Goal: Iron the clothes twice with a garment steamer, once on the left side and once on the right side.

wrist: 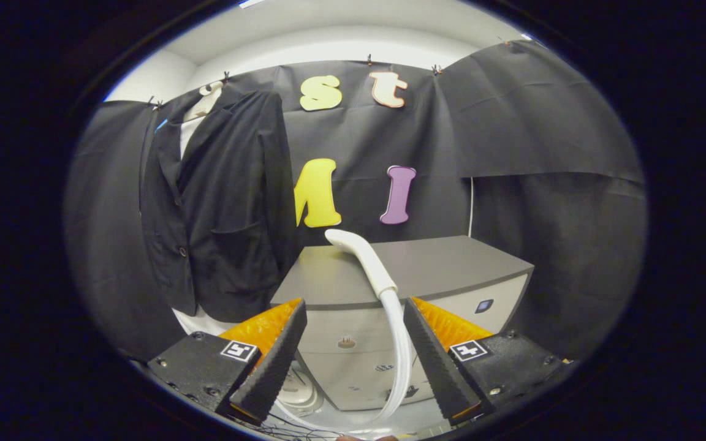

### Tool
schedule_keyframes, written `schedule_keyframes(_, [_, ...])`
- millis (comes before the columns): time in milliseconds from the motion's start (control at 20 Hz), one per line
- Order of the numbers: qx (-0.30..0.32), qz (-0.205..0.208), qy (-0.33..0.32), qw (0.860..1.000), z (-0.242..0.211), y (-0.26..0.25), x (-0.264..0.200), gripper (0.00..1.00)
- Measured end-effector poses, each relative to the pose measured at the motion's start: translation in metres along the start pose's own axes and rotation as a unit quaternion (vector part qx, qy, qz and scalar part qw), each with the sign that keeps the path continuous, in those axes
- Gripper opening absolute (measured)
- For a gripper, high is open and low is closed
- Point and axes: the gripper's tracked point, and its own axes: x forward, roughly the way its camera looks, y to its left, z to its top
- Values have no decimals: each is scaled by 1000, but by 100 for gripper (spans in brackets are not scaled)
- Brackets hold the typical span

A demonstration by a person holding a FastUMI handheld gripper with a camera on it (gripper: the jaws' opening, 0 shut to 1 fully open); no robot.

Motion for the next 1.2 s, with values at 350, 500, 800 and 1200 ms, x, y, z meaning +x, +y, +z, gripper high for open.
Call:
schedule_keyframes(350, [2, 40, 26, 999, 51, -4, 42, 99])
schedule_keyframes(500, [-1, 55, 38, 998, 76, -14, 61, 99])
schedule_keyframes(800, [-17, 81, 88, 993, 93, -27, 107, 99])
schedule_keyframes(1200, [-25, 96, 236, 967, 58, -32, 166, 99])
